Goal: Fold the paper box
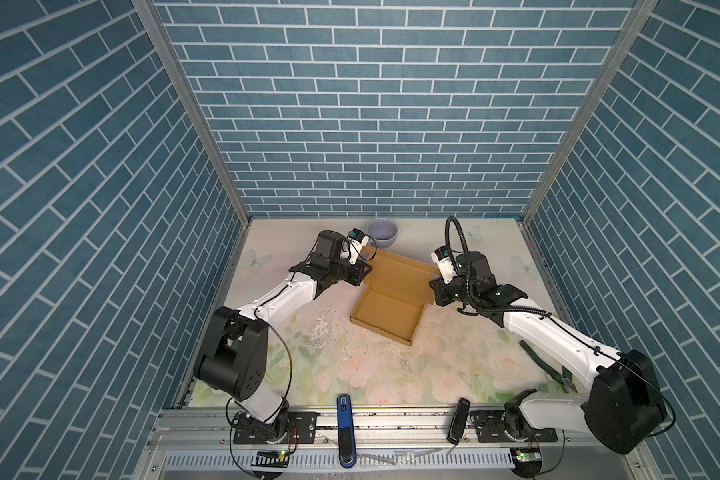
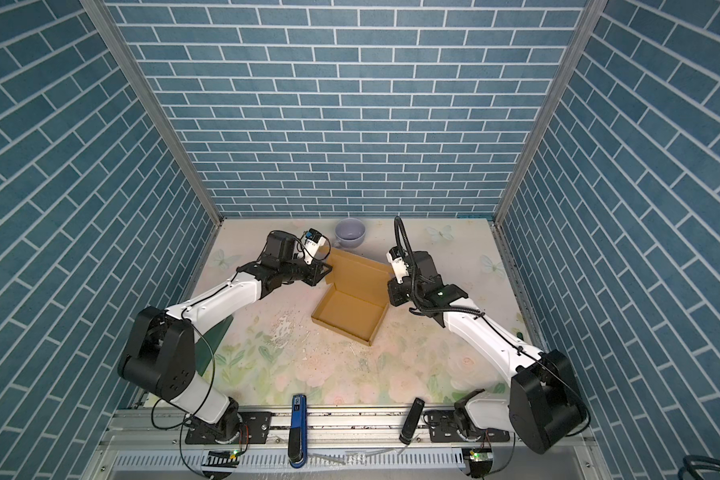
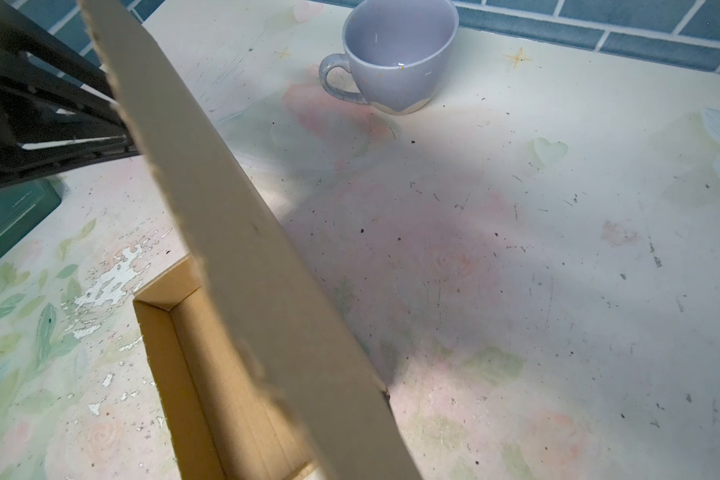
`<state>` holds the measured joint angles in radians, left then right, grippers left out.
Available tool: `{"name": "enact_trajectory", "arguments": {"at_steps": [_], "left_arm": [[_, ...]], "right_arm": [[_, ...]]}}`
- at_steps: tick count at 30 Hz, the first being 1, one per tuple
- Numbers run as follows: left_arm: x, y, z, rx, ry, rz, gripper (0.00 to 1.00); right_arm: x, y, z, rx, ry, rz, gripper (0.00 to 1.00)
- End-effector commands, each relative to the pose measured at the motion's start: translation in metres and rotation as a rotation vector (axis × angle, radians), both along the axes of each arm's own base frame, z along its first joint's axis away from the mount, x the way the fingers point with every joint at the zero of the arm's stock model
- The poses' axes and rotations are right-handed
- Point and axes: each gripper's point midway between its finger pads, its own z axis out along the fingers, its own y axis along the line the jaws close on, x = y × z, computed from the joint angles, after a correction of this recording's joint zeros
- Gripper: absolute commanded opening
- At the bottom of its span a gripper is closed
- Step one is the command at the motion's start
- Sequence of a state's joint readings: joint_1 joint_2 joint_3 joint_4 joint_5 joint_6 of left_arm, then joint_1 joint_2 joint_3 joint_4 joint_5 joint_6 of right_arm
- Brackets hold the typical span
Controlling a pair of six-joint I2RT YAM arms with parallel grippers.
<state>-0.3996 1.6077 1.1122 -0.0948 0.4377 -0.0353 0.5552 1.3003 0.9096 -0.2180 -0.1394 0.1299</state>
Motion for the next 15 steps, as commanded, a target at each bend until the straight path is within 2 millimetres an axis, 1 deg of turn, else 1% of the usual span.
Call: {"name": "enact_trajectory", "arguments": {"at_steps": [1, 7, 15], "left_arm": [[0.007, -0.008, 0.006, -0.004, -0.012, -0.004, 0.28], [0.014, -0.011, 0.006, 0.002, -0.024, 0.016, 0.25], [0.021, -0.013, 0.009, -0.006, -0.041, 0.044, 0.13]], "right_arm": [[0.006, 0.010, 0.024, 0.028, -0.053, 0.047, 0.00], [0.004, 0.010, 0.024, 0.027, -0.051, 0.053, 0.00], [0.004, 0.010, 0.025, 0.023, -0.048, 0.052, 0.00]]}}
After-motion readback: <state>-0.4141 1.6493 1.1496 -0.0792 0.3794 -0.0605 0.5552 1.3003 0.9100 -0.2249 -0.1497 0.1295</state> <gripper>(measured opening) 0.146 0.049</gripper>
